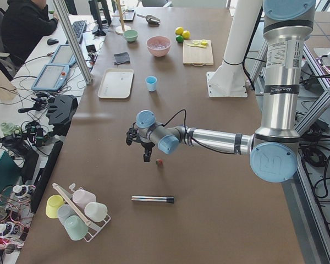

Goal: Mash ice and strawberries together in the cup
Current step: 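Lower the left gripper onto the red strawberry and grasp it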

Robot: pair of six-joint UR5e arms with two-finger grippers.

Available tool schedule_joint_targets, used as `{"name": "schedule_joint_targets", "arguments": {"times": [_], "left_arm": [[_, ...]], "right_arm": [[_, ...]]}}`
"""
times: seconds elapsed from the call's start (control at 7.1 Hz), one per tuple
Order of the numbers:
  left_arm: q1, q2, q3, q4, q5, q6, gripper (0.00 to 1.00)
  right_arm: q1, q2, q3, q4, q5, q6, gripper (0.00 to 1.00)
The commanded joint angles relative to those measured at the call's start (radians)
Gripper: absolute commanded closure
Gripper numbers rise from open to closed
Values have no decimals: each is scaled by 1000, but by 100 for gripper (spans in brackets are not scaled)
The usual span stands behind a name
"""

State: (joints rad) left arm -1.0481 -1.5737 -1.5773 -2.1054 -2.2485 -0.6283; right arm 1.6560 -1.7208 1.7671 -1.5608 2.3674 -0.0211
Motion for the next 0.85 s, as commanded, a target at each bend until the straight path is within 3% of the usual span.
{"name": "schedule_joint_targets", "arguments": {"times": [0.0,0.42,0.7], "left_arm": [[19,32,93,-115,32,-10,1],[78,37,122,-255,35,-153,3],[80,57,109,-275,35,-154,9]], "right_arm": [[1,-3,-6,21,7,7,0],[1,-5,0,21,6,6,0],[1,-5,12,21,3,4,0]]}}
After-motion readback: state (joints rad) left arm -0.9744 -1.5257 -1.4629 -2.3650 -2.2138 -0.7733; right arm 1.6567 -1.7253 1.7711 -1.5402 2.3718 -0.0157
